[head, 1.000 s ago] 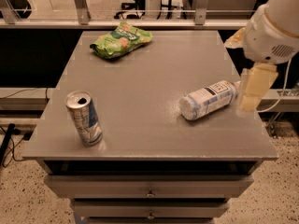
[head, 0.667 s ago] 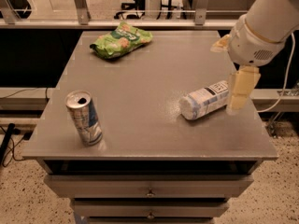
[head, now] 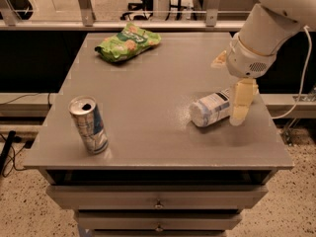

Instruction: Move blue plastic bottle near green rice chip bag

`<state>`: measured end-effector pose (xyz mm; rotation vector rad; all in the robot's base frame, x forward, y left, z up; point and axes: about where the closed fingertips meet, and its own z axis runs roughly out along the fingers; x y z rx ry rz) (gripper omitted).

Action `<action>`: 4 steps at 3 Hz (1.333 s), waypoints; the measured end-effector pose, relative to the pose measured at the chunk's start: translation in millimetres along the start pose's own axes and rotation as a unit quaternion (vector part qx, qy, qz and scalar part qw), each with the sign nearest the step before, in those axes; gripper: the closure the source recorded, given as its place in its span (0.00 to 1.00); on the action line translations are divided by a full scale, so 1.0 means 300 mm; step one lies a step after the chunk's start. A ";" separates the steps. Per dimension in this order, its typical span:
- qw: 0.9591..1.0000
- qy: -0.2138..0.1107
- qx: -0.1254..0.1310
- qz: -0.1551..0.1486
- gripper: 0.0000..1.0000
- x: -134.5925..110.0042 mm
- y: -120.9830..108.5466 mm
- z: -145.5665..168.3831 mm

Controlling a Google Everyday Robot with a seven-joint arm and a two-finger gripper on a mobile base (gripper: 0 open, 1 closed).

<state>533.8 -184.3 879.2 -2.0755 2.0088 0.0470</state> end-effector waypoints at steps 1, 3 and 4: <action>1.000 0.001 -0.026 0.001 0.00 -0.001 0.002 0.051; 0.999 0.005 -0.053 0.006 0.39 0.006 -0.007 0.077; 0.998 0.001 -0.055 0.006 0.63 0.007 -0.017 0.046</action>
Offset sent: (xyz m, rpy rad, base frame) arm 0.0054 0.0045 -0.0314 -0.0224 0.1405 0.0068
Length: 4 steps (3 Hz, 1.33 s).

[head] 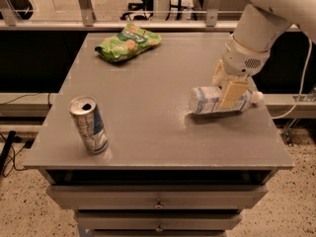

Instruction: Move blue plastic bottle near green rice chip bag

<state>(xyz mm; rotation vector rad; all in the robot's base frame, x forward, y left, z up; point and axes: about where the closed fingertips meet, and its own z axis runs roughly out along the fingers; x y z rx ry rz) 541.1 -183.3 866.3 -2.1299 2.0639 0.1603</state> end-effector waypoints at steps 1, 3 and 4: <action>1.000 -0.004 -0.002 -0.013 0.87 -0.025 -0.008 -0.018; 0.997 -0.012 0.051 -0.060 1.00 -0.083 -0.060 -0.107; 0.991 -0.028 0.083 -0.101 1.00 -0.137 -0.123 -0.106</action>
Offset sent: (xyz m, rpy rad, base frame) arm 0.0273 0.0332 0.0851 0.0356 -0.2782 0.1977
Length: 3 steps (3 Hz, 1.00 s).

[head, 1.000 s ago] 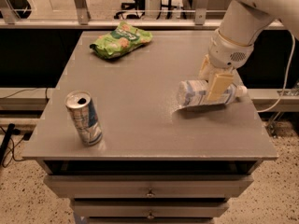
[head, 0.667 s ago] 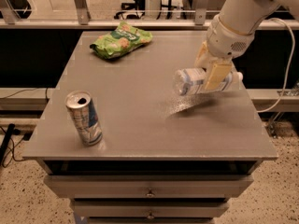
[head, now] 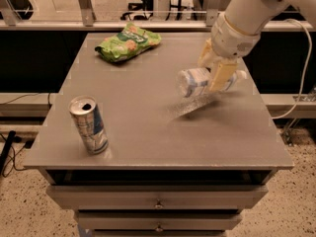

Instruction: Move blue plastic bottle near green rice chip bag

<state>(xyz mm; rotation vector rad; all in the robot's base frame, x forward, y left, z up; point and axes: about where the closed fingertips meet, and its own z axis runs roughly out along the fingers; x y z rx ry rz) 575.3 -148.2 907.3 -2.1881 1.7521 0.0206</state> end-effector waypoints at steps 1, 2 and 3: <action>0.995 -0.018 0.038 -0.088 1.00 -0.062 -0.136 0.031; 0.978 -0.038 0.054 -0.197 1.00 -0.162 -0.271 0.074; 0.954 -0.055 0.071 -0.286 1.00 -0.273 -0.389 0.128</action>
Offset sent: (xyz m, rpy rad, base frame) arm 0.1107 0.1196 0.0215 0.0110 -0.3155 0.6890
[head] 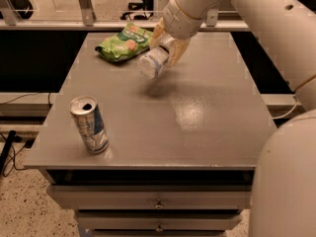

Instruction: Move blue plastic bottle near green rice chip bag

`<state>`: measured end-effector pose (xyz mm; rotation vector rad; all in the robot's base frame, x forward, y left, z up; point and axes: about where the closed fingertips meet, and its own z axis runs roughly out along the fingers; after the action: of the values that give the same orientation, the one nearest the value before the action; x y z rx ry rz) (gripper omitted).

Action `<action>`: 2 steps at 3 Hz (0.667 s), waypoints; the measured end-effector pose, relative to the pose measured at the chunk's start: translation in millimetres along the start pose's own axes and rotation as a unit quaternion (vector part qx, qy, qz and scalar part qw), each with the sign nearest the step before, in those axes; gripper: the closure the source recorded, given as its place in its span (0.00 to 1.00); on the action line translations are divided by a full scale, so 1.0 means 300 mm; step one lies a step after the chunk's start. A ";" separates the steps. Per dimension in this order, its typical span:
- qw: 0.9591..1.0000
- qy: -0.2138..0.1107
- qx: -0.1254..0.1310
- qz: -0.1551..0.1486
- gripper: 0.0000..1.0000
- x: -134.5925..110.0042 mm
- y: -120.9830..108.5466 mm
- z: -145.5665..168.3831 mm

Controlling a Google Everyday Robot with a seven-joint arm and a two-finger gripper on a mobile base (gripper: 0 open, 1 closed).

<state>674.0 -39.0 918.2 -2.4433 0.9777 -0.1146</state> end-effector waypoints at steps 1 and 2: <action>0.999 -0.011 0.020 -0.046 1.00 -0.006 -0.121 0.097; 0.997 -0.024 0.037 -0.059 1.00 0.009 -0.212 0.177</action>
Offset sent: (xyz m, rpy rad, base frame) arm 0.0952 0.0829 -0.0149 0.1030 -0.0999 0.1447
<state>729.2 20.7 902.2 -2.4234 0.7957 -0.1291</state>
